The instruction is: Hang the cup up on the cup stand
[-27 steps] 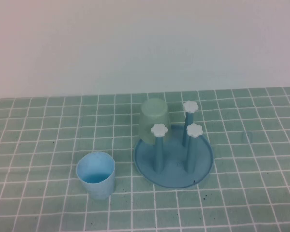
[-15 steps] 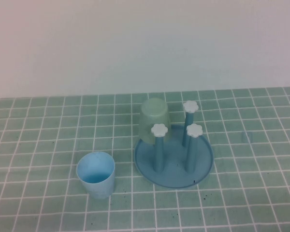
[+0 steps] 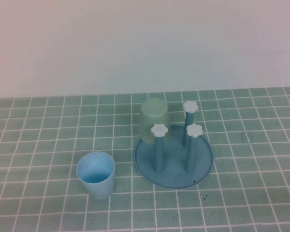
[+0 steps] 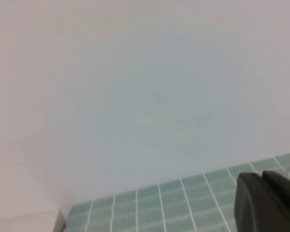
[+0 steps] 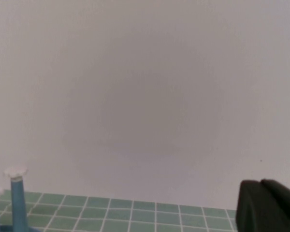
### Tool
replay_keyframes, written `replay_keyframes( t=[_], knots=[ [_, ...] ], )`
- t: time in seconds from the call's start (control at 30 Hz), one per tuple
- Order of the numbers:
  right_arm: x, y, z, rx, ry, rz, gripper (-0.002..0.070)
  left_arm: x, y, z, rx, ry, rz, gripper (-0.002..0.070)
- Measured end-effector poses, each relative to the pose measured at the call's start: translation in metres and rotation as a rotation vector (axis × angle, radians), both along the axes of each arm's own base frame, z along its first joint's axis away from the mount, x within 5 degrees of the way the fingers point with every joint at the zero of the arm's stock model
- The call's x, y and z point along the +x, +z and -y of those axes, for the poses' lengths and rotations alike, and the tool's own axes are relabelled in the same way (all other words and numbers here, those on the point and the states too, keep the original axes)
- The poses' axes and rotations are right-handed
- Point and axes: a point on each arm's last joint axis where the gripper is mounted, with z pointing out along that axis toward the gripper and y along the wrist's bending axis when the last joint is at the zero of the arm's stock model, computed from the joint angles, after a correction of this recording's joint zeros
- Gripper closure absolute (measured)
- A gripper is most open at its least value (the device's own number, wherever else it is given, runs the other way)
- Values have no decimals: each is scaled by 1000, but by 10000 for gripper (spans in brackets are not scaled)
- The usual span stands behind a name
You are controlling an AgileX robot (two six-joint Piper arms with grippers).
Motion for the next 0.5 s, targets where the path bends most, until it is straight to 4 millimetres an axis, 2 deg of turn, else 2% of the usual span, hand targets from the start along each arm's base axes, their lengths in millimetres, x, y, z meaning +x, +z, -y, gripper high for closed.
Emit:
replay_keyframes(
  t=[0.07, 0.2, 0.27, 0.43, 0.5],
  knots=[
    [0, 1, 0, 15, 3, 7, 678, 0, 3, 0, -13, 0, 30, 678],
    [-1, 4, 0, 78, 13, 35, 678, -3, 15, -2, -313, -32, 164, 677],
    [-1, 4, 0, 83, 14, 40, 678, -4, 19, -3, -300, -32, 201, 677],
    [-1, 6, 1, 83, 8, -3, 678, -3, 17, -2, -404, -52, 138, 677],
    [-3, 13, 1, 84, 1, -51, 678, -6, 30, 0, -409, -57, 86, 677]
  ],
)
